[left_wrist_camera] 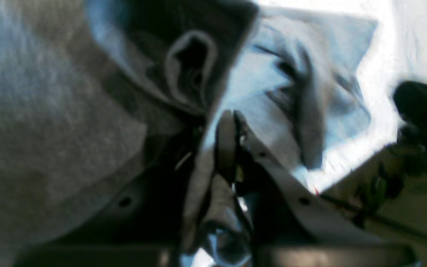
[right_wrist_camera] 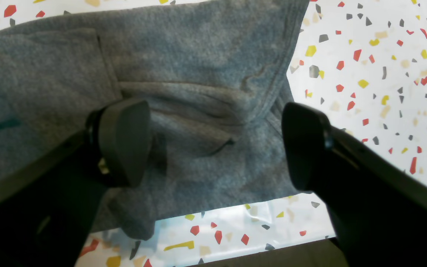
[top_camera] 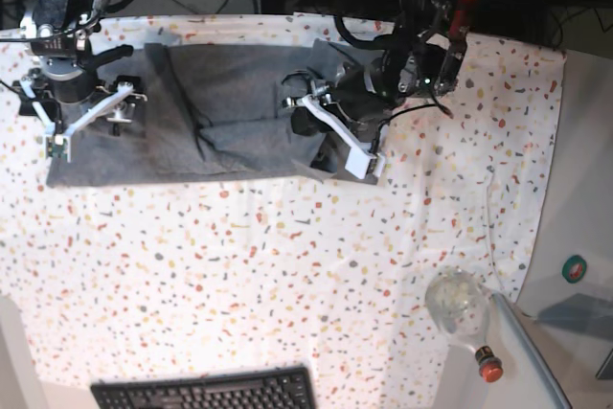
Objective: Layout the t-shirt on the table in an organized manner, then fold the t-shirt properly
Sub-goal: 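Fold the strip end with the left gripper toward the right gripper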
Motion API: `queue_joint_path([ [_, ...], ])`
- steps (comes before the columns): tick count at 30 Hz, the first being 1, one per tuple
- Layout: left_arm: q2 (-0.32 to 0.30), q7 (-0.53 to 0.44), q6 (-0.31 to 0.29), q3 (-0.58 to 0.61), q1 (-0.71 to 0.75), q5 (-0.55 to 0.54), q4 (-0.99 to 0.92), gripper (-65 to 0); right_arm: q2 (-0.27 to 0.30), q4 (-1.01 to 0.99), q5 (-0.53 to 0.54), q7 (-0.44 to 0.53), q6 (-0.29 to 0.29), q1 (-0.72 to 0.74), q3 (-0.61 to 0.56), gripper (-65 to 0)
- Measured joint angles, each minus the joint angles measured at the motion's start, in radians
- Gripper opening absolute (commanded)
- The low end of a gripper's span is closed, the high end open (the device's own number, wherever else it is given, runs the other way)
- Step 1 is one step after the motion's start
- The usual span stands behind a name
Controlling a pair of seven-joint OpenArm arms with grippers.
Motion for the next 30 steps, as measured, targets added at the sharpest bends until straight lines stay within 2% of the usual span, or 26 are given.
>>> queue_joint_path([
  [4,0.007,0.003,0.003,0.067,-0.054,-0.027,-0.023,-65.0,0.003,-0.003,0.000,0.000,0.000,0.001,0.000,-14.1],
  [24,0.006,0.005,0.007,0.066,-0.069,-0.026,-0.036,-65.0,0.000,-0.033,0.000,0.003,0.000,0.023,0.000,-14.1],
  [30,0.001,0.005,0.005,0.125,-0.077,-0.024,-0.035,-65.0,0.000,-0.033,0.000,-0.003,0.000,0.035,0.000,-14.1],
])
